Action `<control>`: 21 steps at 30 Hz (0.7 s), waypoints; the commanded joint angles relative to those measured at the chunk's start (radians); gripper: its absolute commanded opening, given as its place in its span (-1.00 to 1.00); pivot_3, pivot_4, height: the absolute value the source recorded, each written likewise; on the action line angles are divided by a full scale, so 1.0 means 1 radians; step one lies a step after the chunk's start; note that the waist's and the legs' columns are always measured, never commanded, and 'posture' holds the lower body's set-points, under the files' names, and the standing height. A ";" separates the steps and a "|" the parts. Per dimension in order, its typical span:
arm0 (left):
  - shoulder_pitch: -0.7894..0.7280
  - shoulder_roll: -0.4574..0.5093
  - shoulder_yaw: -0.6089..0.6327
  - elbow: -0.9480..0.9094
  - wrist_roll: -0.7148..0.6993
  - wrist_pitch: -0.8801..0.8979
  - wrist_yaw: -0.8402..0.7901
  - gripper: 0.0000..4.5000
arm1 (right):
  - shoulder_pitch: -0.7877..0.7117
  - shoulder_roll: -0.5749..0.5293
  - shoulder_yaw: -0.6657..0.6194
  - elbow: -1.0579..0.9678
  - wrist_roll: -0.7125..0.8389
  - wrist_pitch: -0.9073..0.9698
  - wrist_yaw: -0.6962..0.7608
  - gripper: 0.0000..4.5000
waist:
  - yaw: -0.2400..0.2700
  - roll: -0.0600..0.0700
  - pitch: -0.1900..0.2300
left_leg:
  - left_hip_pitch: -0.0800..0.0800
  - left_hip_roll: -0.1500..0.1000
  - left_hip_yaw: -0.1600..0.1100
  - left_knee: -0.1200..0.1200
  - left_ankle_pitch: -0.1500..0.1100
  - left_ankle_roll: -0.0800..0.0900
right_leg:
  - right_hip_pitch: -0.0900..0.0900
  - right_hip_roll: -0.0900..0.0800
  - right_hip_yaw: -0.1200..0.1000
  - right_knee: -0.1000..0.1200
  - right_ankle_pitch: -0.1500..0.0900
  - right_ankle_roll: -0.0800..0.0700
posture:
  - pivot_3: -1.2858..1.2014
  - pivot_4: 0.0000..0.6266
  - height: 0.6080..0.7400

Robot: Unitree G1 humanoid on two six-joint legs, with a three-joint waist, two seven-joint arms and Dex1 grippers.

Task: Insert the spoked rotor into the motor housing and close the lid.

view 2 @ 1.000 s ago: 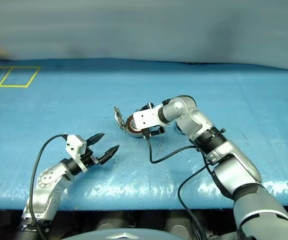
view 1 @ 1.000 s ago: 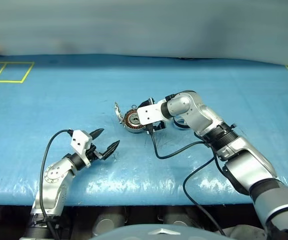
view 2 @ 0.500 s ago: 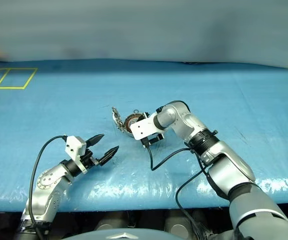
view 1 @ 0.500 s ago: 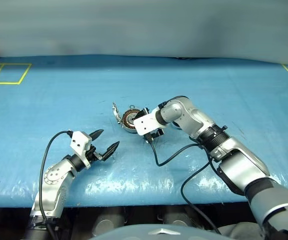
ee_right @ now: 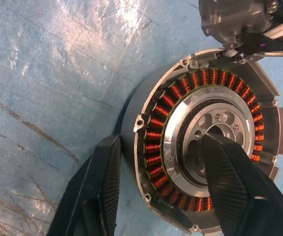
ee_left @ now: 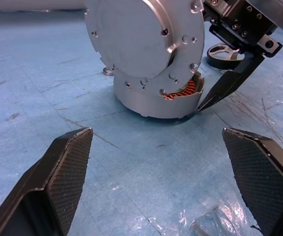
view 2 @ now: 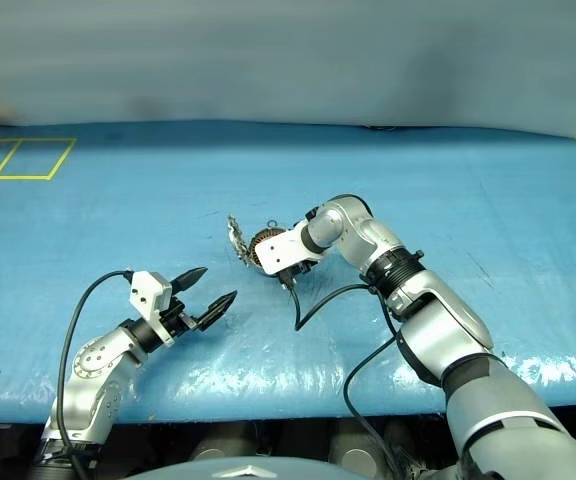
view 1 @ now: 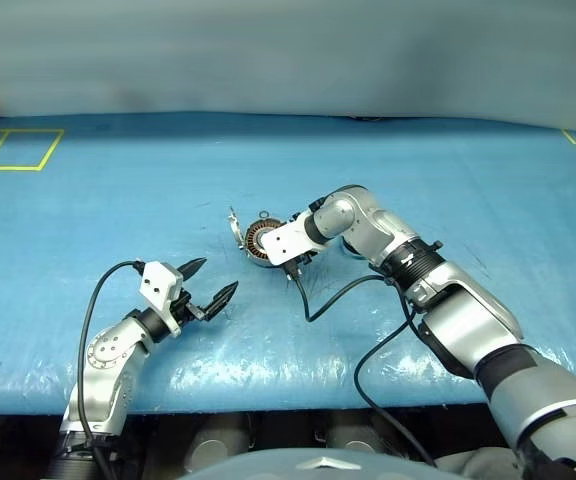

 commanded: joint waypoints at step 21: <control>0.024 -0.017 0.001 0.029 0.010 -0.072 -0.009 1.00 | 0.770 0.039 -0.283 -1.188 0.045 0.994 -0.240 -0.08 | 0.032 -0.002 -0.004 | -0.001 0.001 -0.001 0.002 -0.007 0.000 | 0.000 0.000 0.000 -0.001 -0.003 0.005 | 0.03 -0.52 1.00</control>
